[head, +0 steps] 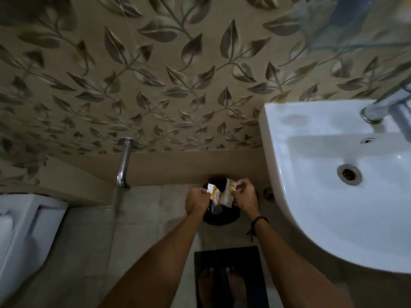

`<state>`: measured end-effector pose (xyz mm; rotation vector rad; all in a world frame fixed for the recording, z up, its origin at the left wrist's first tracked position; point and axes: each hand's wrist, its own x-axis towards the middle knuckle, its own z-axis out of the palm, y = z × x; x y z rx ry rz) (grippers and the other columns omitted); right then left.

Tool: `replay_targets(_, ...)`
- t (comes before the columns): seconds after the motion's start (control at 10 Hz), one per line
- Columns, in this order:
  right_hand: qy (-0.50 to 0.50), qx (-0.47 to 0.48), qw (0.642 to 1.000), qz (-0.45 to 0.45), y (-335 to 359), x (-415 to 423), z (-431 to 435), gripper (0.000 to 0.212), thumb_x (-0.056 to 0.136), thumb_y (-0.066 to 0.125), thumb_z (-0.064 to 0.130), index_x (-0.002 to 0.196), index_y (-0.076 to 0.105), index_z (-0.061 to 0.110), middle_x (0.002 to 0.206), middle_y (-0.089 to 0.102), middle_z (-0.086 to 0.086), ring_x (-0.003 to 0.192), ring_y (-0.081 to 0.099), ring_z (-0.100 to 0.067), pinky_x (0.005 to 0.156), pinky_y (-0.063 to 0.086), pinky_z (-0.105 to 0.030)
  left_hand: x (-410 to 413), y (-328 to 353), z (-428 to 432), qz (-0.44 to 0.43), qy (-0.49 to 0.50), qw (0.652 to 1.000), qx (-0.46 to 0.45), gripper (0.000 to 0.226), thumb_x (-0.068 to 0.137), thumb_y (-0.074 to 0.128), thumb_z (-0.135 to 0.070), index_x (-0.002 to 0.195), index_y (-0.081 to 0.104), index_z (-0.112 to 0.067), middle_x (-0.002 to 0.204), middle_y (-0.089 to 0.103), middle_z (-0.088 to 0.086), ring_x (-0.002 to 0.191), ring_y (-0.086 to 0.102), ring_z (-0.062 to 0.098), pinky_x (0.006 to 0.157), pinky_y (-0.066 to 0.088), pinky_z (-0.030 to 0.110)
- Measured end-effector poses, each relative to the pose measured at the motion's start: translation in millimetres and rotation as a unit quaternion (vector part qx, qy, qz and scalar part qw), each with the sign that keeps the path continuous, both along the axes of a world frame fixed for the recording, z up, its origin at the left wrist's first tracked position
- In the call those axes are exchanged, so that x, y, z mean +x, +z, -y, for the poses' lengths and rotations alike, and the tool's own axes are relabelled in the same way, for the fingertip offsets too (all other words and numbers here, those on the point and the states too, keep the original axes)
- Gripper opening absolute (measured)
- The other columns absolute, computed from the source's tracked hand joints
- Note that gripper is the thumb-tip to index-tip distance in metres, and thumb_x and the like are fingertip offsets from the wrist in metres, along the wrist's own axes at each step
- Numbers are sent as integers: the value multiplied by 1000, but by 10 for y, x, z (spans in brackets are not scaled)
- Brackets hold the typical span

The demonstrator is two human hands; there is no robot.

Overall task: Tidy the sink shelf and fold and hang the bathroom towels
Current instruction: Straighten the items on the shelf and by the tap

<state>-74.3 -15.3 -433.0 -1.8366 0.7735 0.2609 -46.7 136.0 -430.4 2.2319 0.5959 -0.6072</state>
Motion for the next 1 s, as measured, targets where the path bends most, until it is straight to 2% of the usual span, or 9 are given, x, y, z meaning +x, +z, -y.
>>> replay_targets(0.1, -29, 80, 996, -38, -618, 129, 23, 26, 91, 59, -7, 88, 51, 17, 84, 57, -8, 85, 58, -28, 80, 54, -45, 127, -529, 57, -6, 9, 1000, -19, 20, 87, 69, -20, 102, 81, -16, 110, 76, 13, 104, 70, 32, 73, 44, 25)
replay_targets(0.2, -27, 109, 992, -58, -1119, 243, -18, 20, 91, 61, 0, 101, 53, 16, 95, 63, -13, 88, 64, -31, 85, 58, -46, 228, -1031, 129, -28, 29, 999, -37, 15, 85, 73, -16, 95, 83, -18, 105, 78, 7, 100, 71, 28, 79, 50, 23)
replay_targets(0.3, -7, 103, 992, -73, -1771, 322, -31, 27, 83, 65, 7, 94, 60, 32, 99, 71, -12, 92, 71, -33, 85, 59, -51, 285, -1385, 203, -72, 33, 994, -78, 14, 91, 66, -12, 86, 78, -17, 98, 72, 0, 90, 63, 21, 86, 53, 30)
replay_targets(0.4, 8, 82, 994, -75, -2128, 338, -11, 35, 89, 60, 7, 106, 65, 38, 113, 69, -9, 103, 67, -28, 96, 55, -44, 336, -1623, 172, -106, 32, 990, -88, 12, 97, 60, -10, 92, 71, -12, 105, 65, 11, 100, 62, 30, 92, 53, 38)
replay_targets(0.5, -64, 101, 988, -93, -2023, 304, 23, 24, 94, 59, 2, 115, 68, 8, 113, 66, -11, 104, 61, -30, 87, 49, -39, 350, -1724, 75, -112, 26, 990, -86, 16, 99, 56, -9, 102, 71, -7, 109, 64, 14, 106, 62, 31, 98, 53, 42)
replay_targets(0.6, -89, 117, 981, -130, -2164, 213, 52, 17, 87, 63, 5, 89, 70, 21, 106, 71, -17, 99, 67, -38, 76, 52, -40, 334, -1764, -7, -120, 33, 987, -97, 19, 98, 58, -8, 112, 71, -6, 106, 63, 10, 100, 61, 26, 88, 51, 33)
replay_targets(0.8, -107, 144, 974, -138, -2236, 208, 64, 22, 87, 60, -3, 84, 69, 17, 103, 70, -23, 86, 66, -33, 65, 50, -31, 350, -1662, 3, -127, 50, 984, -115, 19, 96, 60, -5, 112, 70, -8, 106, 66, 10, 95, 59, 21, 77, 46, 27)
replay_targets(0.9, -105, 145, 976, -123, -2175, 266, 60, 25, 83, 63, -5, 81, 68, 19, 98, 71, -20, 83, 64, -27, 60, 45, -25, 377, -1622, 24, -117, 43, 984, -123, 24, 94, 62, -3, 116, 70, -3, 99, 65, 7, 92, 59, 22, 76, 47, 27)
replay_targets(1.0, -108, 132, 981, -93, -2064, 366, 30, 23, 85, 65, 0, 83, 67, 22, 96, 69, -10, 90, 65, -27, 64, 46, -26, 402, -1543, 34, -112, 38, 983, -138, 27, 93, 62, -2, 119, 67, -4, 110, 66, 8, 98, 59, 20, 68, 47, 21)
